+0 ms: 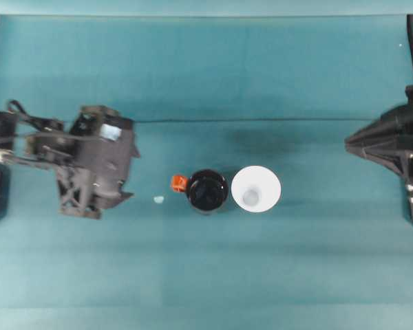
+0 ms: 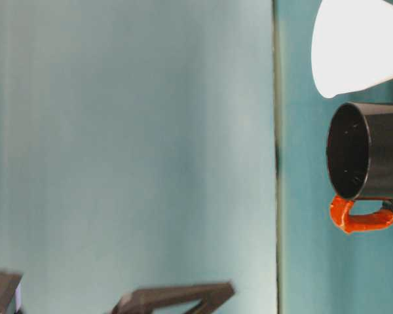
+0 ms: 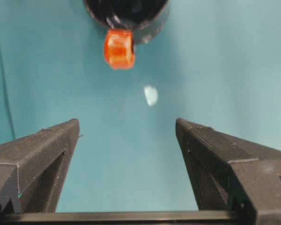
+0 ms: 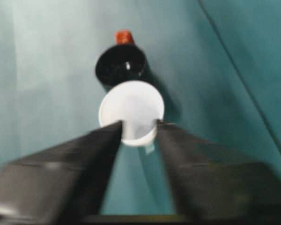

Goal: Put the paper cup into the moved red handle cup holder.

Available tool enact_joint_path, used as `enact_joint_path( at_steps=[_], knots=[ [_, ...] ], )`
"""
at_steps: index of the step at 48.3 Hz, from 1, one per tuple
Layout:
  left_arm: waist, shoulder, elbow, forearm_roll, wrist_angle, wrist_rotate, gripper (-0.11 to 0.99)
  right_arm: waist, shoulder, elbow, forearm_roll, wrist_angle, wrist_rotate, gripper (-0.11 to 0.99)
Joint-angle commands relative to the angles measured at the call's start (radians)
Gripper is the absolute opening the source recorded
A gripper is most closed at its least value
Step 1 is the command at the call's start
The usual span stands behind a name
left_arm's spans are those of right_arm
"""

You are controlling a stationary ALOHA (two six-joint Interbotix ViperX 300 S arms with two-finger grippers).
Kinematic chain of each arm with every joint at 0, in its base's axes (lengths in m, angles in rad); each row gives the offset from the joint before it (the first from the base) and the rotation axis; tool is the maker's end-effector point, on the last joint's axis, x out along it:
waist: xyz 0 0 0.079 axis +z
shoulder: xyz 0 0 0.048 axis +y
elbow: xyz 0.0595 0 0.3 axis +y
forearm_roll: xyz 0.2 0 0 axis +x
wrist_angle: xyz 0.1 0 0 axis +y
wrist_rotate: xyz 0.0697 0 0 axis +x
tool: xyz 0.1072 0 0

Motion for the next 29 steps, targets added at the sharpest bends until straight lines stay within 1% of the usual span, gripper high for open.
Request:
enact_joint_path(
  at_steps=[1,6,7,10,12,14,16,18,19,24,29],
  knots=[
    [-0.005,-0.046,0.009,0.003,-0.002,-0.014,0.91,-0.006,0.067,-0.057,0.002,0.044,0.025,0.22],
    [-0.005,-0.074,0.026,0.003,-0.002,-0.028,0.91,-0.006,0.124,-0.091,0.002,0.078,0.040,0.53],
    [-0.005,-0.080,0.029,0.002,-0.002,-0.029,0.91,-0.006,0.137,-0.097,0.002,0.084,0.040,0.59],
    [-0.005,-0.095,0.035,0.003,0.000,-0.034,0.91,-0.006,0.184,-0.124,0.002,0.101,0.043,0.77],
    [-0.005,-0.104,0.040,0.003,-0.002,-0.037,0.91,-0.014,0.215,-0.140,0.002,0.117,0.044,0.87],
    [-0.005,-0.115,0.046,0.003,0.000,-0.037,0.91,-0.025,0.250,-0.158,0.002,0.133,0.046,0.94],
    [-0.005,-0.123,0.049,0.003,-0.002,-0.037,0.91,-0.034,0.288,-0.173,0.002,0.150,0.046,0.96],
    [-0.005,-0.129,0.052,0.003,-0.002,-0.037,0.91,-0.044,0.328,-0.190,0.002,0.163,0.046,0.96],
    [-0.005,-0.132,0.054,0.002,-0.002,-0.037,0.91,-0.048,0.348,-0.199,0.002,0.166,0.046,0.96],
    [-0.005,-0.143,0.057,0.003,-0.002,-0.038,0.91,-0.066,0.463,-0.265,0.002,0.195,0.054,0.96],
    [-0.005,-0.146,0.057,0.003,0.000,-0.038,0.91,-0.069,0.566,-0.330,0.002,0.225,0.052,0.96]
  ],
)
